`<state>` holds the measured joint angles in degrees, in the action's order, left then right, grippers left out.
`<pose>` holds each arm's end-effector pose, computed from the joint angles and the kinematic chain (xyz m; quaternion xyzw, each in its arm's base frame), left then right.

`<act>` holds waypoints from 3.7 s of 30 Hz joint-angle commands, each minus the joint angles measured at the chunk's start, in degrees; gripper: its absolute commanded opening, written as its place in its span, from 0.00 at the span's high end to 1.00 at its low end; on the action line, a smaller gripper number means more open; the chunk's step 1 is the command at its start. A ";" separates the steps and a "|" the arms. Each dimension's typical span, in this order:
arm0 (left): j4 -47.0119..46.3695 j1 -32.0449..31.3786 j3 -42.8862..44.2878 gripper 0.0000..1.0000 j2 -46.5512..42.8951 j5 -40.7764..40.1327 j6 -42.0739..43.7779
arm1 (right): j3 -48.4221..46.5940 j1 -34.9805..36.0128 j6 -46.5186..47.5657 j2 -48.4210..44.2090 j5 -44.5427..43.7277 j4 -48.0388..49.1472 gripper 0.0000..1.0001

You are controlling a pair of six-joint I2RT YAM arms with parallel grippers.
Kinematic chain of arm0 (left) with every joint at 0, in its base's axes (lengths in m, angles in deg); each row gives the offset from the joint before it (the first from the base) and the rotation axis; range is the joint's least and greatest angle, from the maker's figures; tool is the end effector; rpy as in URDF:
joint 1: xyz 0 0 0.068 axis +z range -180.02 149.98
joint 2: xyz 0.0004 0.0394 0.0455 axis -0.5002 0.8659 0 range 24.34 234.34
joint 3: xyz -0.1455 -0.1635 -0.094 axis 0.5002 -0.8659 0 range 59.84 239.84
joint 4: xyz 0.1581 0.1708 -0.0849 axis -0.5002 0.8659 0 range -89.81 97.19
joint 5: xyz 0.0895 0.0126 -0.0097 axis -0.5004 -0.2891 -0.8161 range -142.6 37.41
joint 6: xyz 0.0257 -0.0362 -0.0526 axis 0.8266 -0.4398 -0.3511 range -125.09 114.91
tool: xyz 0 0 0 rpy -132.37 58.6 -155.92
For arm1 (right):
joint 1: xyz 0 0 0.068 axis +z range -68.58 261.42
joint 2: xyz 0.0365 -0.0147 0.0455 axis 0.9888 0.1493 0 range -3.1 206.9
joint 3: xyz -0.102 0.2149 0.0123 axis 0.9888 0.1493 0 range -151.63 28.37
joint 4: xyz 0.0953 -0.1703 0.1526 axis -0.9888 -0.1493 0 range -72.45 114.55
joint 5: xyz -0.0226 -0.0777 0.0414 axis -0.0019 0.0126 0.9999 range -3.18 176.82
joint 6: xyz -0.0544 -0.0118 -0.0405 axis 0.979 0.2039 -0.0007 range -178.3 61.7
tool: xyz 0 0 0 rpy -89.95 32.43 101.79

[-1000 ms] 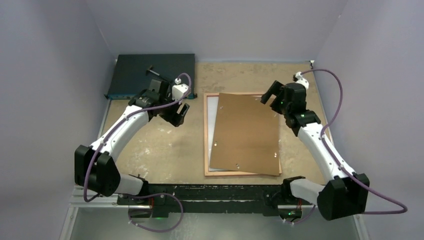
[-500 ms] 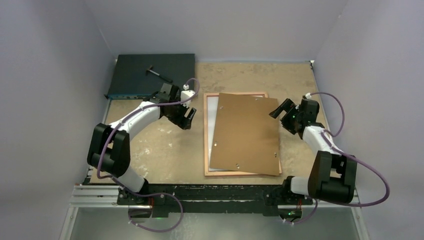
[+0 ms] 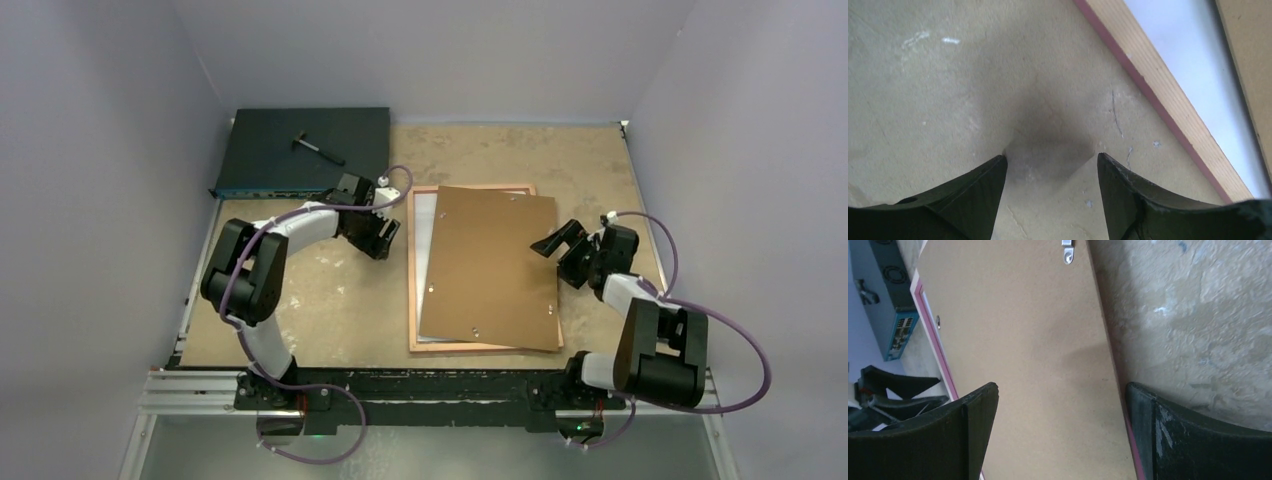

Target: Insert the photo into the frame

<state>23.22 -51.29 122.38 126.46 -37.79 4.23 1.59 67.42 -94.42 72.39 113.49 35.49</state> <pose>0.3140 -0.1374 0.1225 0.2836 0.9213 -0.1489 0.2205 0.2560 -0.0381 0.1250 0.2780 0.8345 0.2854 0.3807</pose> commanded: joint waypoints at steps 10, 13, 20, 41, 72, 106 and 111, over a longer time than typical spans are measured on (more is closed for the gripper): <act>-5.43 -2.80 2.19 0.42 4.66 0.57 -1.61 | 13.70 0.20 -9.92 -13.37 6.15 5.77 0.01; -5.35 -2.81 3.56 0.43 5.07 0.28 -2.11 | 14.56 0.88 -11.28 -14.46 7.80 6.24 0.01; -3.82 -2.84 6.69 0.44 5.46 -0.67 -1.20 | 14.38 6.84 -15.37 -16.85 7.80 6.76 0.01; -0.42 0.11 7.80 0.51 2.49 -0.36 1.05 | 0.14 8.71 -0.99 -1.11 0.32 0.48 0.07; -3.14 -0.36 1.55 0.63 3.97 0.43 1.56 | 3.58 5.92 -7.01 -7.37 17.94 11.79 0.45; -2.14 -1.35 1.53 0.69 3.96 0.18 1.75 | 1.82 13.51 -19.11 -1.75 24.45 35.64 0.49; -2.10 -1.33 1.48 0.69 3.73 0.05 1.77 | -0.31 15.11 -16.23 -1.52 21.82 30.48 0.67</act>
<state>18.65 -52.17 125.18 130.42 -39.29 6.03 4.73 81.78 -113.59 70.92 137.21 68.75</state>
